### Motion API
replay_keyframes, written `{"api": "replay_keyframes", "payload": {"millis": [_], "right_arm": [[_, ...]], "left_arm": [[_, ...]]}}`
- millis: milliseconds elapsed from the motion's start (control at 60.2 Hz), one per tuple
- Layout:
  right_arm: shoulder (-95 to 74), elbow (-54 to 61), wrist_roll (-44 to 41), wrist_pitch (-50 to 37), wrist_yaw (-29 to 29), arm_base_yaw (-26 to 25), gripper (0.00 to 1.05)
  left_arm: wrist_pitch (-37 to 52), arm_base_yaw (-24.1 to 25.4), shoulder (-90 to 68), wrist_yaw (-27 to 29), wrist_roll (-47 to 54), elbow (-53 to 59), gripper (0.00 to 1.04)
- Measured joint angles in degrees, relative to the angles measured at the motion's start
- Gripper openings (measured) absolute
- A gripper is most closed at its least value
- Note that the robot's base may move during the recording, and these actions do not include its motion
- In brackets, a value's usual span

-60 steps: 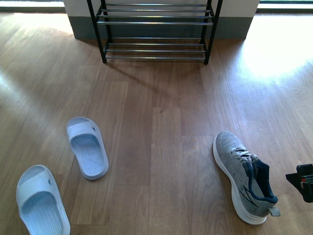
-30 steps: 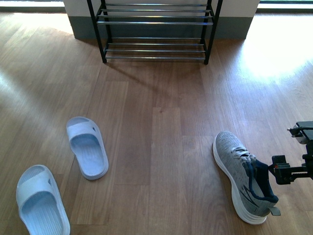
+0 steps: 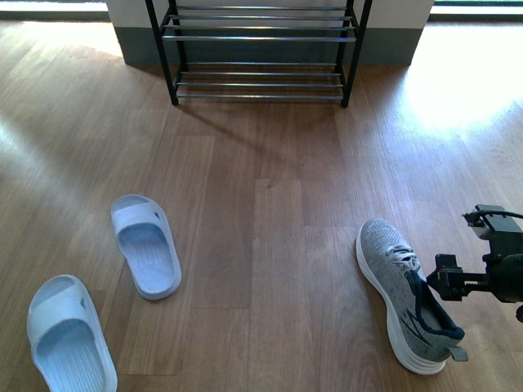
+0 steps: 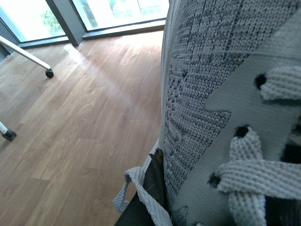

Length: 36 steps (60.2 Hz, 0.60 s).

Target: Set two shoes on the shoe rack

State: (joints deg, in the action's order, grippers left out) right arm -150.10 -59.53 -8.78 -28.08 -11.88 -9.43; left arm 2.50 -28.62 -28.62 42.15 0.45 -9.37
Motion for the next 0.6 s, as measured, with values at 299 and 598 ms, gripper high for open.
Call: {"api": "replay_keyframes", "payload": {"millis": [299, 598], "right_arm": [[6.1, 2.6, 5.7, -2.5, -3.7, -1.0, 0.96], [-3.7, -0.8, 2.0, -2.3, 0.2, -0.8, 0.96]], "left_arm": [[0.0, 0.0, 0.0, 0.0, 0.0, 0.0, 0.02], [0.0, 0.0, 0.0, 0.0, 0.0, 0.0, 0.02]]}}
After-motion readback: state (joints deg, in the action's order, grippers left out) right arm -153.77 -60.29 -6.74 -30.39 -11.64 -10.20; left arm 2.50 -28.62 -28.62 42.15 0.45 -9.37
